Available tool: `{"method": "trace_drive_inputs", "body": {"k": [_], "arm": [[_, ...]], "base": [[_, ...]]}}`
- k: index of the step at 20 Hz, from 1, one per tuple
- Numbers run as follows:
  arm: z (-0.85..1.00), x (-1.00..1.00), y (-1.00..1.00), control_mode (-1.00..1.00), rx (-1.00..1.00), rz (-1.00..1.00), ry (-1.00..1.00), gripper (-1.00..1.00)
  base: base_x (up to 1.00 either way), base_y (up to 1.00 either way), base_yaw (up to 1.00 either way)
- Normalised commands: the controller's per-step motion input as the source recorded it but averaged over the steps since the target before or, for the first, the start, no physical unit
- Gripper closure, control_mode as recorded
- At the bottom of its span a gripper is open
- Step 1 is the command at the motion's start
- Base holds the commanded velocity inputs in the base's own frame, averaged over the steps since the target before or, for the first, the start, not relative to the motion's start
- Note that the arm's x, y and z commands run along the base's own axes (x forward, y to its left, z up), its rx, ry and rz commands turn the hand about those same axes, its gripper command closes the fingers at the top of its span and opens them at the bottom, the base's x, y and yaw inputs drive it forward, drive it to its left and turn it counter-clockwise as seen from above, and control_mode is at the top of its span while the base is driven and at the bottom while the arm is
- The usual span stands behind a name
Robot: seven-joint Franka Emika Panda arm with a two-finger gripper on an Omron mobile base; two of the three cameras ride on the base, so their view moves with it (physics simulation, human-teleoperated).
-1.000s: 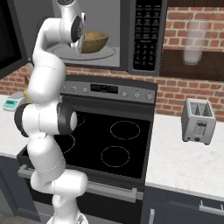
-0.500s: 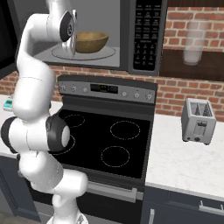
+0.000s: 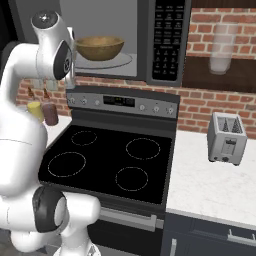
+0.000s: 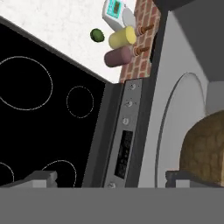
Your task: Pick the lemon wedge from the sink and place it in the bowl. Then pick the bowl and place it in the microwave. Then close the microwave door and press the start button.
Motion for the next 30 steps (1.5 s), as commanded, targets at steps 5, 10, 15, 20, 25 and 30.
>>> {"method": "trace_drive_inputs", "body": {"k": [5,10,15,20,25,30], "arm": [[-0.67,-1.0,0.07,-1.0,-0.14,0.13,0.01,-1.0],[-0.92,-1.0,0.18,-1.0,-0.22,0.13,0.06,-1.0],[-0.34,-1.0,0.16,-1.0,-0.18,0.02,0.02,-1.0],[0.0,-1.0,0.09,-1.0,-0.1,0.0,0.0,-1.0],[0.12,-1.0,0.08,-1.0,-0.06,-0.08,0.0,-1.0],[0.1,-1.0,0.37,-1.0,-0.02,-0.07,-0.03,-1.0]], "base": [[0.0,0.0,0.0],[0.0,0.0,0.0],[0.0,0.0,0.0],[0.0,0.0,0.0],[0.0,0.0,0.0],[0.0,0.0,0.0]]}}
